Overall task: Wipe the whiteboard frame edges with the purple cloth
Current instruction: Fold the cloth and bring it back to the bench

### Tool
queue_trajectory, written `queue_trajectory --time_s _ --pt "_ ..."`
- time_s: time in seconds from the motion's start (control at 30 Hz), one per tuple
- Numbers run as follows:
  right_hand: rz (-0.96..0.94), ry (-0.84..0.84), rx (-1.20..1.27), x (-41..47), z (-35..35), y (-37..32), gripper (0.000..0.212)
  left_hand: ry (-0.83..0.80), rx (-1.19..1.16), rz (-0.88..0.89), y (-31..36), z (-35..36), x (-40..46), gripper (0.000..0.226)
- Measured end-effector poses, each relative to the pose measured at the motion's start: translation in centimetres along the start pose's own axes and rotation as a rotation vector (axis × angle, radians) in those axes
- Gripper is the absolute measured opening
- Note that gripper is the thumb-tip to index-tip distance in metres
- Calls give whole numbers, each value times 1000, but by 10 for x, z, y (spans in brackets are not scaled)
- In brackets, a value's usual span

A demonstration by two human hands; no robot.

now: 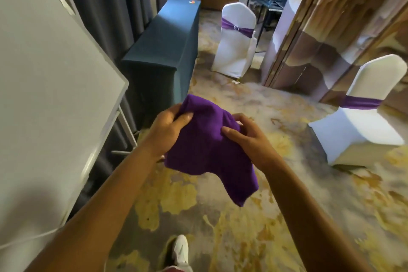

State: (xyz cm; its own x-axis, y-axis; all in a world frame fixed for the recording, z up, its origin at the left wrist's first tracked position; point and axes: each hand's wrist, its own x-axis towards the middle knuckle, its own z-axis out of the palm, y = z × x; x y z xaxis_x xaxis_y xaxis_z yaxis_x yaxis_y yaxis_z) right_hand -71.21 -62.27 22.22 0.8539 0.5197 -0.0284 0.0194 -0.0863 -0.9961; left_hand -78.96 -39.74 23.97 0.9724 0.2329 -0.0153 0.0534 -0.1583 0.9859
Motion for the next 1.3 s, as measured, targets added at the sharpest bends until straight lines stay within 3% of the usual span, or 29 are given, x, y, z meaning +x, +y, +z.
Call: queue_trajectory --time_s 0.07,0.17,0.27,0.47,0.53,0.6,0.77,0.9,1.07,1.17,1.3 --pt "-23 -52 -56 43 -12 -15 36 -32 -25 7 6 -12 49 20" --pt "-81 -134 -356 106 -32 -29 33 -45 -37 37 12 -24 113 26" --pt "-181 -127 -526 166 -46 -33 33 -50 -41 42 8 -33 173 22" --pt "-269 -31 -528 306 -66 -28 20 -13 -114 66 -10 -48 303 20" --pt "-313 -67 -481 369 -72 -30 20 -34 -58 63 -10 -56 351 30" --pt "-301 -146 -466 430 -76 -31 21 54 -6 20 -10 -64 397 39" --pt "-220 -336 -487 562 -77 -40 30 331 9 13 -6 -89 499 23" --pt "-87 -471 -527 647 -79 -36 66 447 -53 -6 -20 -117 565 18" --pt "-1 -511 -553 746 -73 -18 38 533 -85 -39 -60 -152 637 38" --pt "65 -448 -411 803 -65 -12 30 608 -169 -112 -87 -179 678 53" --pt "168 -431 -239 876 -50 -11 25 726 -359 -227 -125 -208 723 57"
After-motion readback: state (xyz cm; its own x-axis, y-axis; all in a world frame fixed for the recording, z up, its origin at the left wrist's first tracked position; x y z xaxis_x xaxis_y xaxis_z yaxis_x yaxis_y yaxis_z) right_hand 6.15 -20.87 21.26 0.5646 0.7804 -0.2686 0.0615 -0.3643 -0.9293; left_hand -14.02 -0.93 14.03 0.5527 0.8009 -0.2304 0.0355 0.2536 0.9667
